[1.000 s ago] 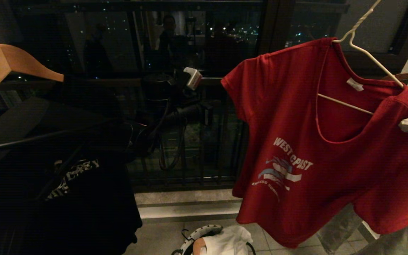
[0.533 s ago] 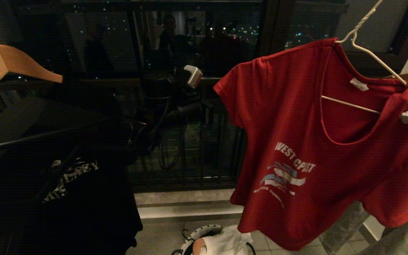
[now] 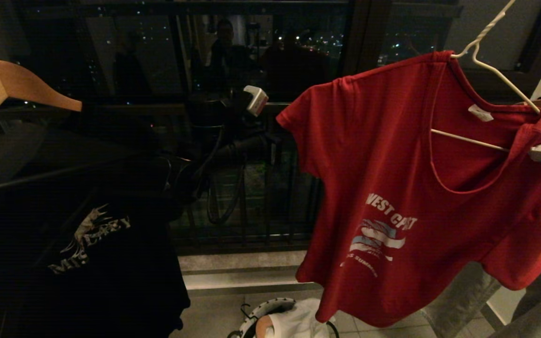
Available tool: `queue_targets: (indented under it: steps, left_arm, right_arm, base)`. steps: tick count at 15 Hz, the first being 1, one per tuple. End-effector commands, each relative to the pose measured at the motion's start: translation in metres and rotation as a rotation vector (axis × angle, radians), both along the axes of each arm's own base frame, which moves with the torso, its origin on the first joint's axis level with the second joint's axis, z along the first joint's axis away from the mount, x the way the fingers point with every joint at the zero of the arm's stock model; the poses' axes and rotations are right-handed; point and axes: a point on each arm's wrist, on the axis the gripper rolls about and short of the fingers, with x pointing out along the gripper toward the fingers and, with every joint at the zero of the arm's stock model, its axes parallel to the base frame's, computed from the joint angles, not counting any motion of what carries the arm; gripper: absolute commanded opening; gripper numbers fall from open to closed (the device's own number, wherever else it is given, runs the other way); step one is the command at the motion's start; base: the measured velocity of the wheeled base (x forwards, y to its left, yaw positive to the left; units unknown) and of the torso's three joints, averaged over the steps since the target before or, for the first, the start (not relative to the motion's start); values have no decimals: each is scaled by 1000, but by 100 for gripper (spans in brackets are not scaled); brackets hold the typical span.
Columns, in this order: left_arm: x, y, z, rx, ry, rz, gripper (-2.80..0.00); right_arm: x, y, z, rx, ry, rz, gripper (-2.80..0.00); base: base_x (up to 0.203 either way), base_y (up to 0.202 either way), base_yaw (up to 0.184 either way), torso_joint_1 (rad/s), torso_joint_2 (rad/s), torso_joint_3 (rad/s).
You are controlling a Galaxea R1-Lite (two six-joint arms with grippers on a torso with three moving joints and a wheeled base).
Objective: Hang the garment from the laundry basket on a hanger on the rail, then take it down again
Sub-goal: Take the clothes off the clothes rack
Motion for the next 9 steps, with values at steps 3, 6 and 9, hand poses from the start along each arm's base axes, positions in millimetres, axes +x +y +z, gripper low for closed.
queue_targets:
  steps: [3, 6, 9]
  left_arm:
    - [-14, 9, 0, 30, -1, 0, -280]
    - [-28, 25, -9, 66, 38, 10, 0]
    - [-23, 38, -4, 26, -23, 1, 0]
  right_arm:
    - [2, -2, 0, 1, 4, -3, -280]
    - [3, -3, 0, 2, 4, -8, -280]
    - [3, -3, 0, 2, 4, -10, -280]
  base:
    - [0, 0, 0, 0, 0, 0]
    - [0, 0, 0, 0, 0, 0]
    - [0, 0, 0, 0, 0, 0]
